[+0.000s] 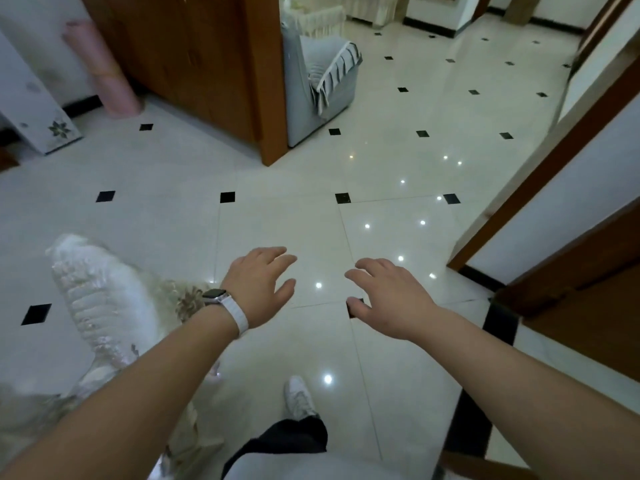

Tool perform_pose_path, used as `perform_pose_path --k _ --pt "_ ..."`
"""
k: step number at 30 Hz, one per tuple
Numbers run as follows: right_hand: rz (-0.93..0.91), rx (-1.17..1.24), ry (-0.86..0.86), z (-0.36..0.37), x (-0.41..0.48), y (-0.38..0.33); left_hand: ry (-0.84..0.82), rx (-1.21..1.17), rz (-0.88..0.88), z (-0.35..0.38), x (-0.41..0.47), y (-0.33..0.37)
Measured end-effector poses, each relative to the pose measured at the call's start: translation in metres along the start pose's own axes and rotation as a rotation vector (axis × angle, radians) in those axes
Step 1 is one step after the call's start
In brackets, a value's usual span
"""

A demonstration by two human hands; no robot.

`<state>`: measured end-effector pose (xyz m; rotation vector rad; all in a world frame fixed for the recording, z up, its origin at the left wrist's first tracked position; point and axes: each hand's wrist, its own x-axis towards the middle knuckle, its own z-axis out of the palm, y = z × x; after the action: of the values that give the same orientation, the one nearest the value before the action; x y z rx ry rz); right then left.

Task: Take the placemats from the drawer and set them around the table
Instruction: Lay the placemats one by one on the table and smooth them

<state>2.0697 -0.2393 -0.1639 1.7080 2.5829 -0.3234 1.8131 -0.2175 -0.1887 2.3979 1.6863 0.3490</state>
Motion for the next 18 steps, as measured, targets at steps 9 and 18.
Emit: perform_pose_path --k 9,18 --pt "-0.018 0.02 0.042 -0.051 0.142 0.015 0.032 0.025 -0.001 -0.041 0.128 -0.072" --pt "-0.172 0.023 -0.038 -0.055 0.271 0.012 0.02 0.019 -0.162 -0.04 0.16 -0.136"
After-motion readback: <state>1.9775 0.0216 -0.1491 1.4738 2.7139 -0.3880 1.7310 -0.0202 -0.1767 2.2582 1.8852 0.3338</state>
